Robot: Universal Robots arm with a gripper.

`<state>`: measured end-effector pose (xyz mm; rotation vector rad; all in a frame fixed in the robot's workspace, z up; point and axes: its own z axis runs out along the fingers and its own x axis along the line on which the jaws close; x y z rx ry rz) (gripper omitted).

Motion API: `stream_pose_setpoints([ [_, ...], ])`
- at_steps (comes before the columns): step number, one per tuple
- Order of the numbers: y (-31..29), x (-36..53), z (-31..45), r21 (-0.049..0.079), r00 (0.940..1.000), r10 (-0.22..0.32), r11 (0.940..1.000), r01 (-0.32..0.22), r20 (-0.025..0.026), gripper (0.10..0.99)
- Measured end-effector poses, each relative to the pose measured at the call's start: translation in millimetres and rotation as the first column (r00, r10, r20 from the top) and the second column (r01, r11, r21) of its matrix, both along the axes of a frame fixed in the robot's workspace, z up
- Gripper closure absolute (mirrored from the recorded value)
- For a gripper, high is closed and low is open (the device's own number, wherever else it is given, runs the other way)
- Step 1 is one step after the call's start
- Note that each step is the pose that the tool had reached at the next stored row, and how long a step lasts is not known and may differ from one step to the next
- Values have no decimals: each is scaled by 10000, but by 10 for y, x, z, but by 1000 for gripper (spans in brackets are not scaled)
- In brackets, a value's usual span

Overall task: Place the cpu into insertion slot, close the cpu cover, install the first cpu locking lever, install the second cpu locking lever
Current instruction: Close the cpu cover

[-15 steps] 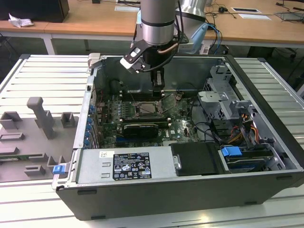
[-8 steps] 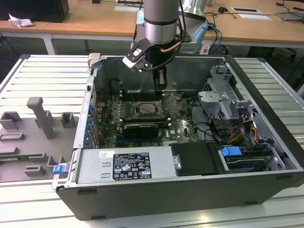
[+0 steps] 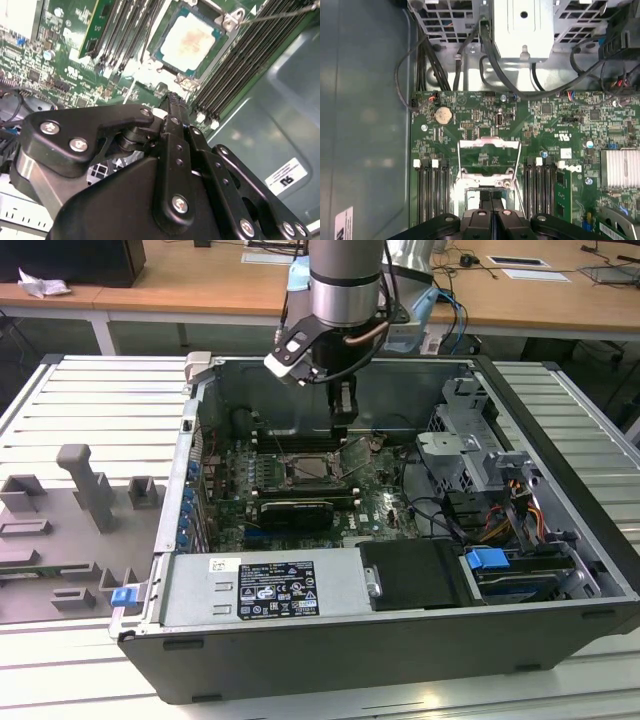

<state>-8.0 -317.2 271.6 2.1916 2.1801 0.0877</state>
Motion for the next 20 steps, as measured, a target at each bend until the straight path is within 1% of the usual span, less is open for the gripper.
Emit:
stream_pose_setpoints([
  [1,0,17,0,0,10000,0,10000,0,0,980],
  [3,0,96,0,-1,10000,4,10000,-4,-10,980],
  [9,4,181,0,0,10000,4,10000,-4,-17,980],
  [11,10,219,-6,-9,10000,3,10000,-3,-17,980],
  [14,15,303,-16,-13,10000,7,10000,-7,-28,980],
  [17,16,335,-33,-19,10000,9,10000,-9,-28,980],
  [20,16,337,-44,-18,10000,9,10000,-9,-26,980],
])
